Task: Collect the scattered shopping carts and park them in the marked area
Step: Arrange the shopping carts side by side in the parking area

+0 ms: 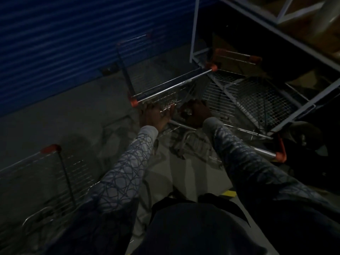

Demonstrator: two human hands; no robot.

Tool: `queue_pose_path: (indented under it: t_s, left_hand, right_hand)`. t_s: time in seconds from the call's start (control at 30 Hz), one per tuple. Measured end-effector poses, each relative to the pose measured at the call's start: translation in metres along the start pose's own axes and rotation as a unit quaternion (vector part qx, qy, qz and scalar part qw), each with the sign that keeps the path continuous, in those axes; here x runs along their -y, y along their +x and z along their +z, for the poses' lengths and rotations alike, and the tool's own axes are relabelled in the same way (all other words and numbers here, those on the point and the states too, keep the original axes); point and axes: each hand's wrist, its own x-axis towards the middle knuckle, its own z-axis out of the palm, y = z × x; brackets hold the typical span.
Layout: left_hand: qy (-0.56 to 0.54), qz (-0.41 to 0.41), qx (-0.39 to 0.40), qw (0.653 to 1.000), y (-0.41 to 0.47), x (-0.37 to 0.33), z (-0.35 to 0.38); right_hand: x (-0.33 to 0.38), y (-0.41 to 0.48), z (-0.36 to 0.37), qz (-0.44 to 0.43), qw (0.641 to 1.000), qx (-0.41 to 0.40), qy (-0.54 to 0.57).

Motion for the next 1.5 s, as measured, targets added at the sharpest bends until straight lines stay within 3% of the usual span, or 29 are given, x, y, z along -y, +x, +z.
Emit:
queue_pose_path:
  t_s: [0.4, 0.6, 0.8, 0.93, 1.07, 1.17, 1.5]
  left_hand:
    - [0.019, 0.007, -0.049, 0.999, 0.091, -0.034, 0.047]
    - [0.023, -0.069, -0.065, 0.995, 0.132, -0.016, 0.055]
    - [0.092, -0.191, 0.073, 0.974, 0.153, 0.034, 0.055]
    - [0.156, -0.188, 0.144, 0.959, 0.17, 0.068, 0.054]
    - [0.183, -0.169, 0.117, 0.961, 0.185, 0.084, 0.043]
    - [0.159, -0.159, 0.104, 0.969, 0.205, 0.097, 0.029]
    - [0.156, -0.161, 0.121, 0.967, 0.269, 0.148, 0.016]
  right_hand:
    - [-0.069, 0.099, -0.014, -0.017, 0.999, 0.037, -0.024]
    - [-0.092, 0.142, -0.022, -0.077, 0.997, 0.015, -0.019]
    - [-0.095, 0.186, 0.005, -0.106, 0.994, -0.038, 0.009]
    - [-0.067, 0.214, 0.021, -0.079, 0.995, 0.059, 0.005]
    - [-0.057, 0.235, 0.051, -0.089, 0.992, -0.073, -0.049]
    - [-0.041, 0.257, 0.057, -0.079, 0.992, -0.088, -0.044]
    - [-0.008, 0.331, 0.063, -0.026, 0.998, 0.045, -0.045]
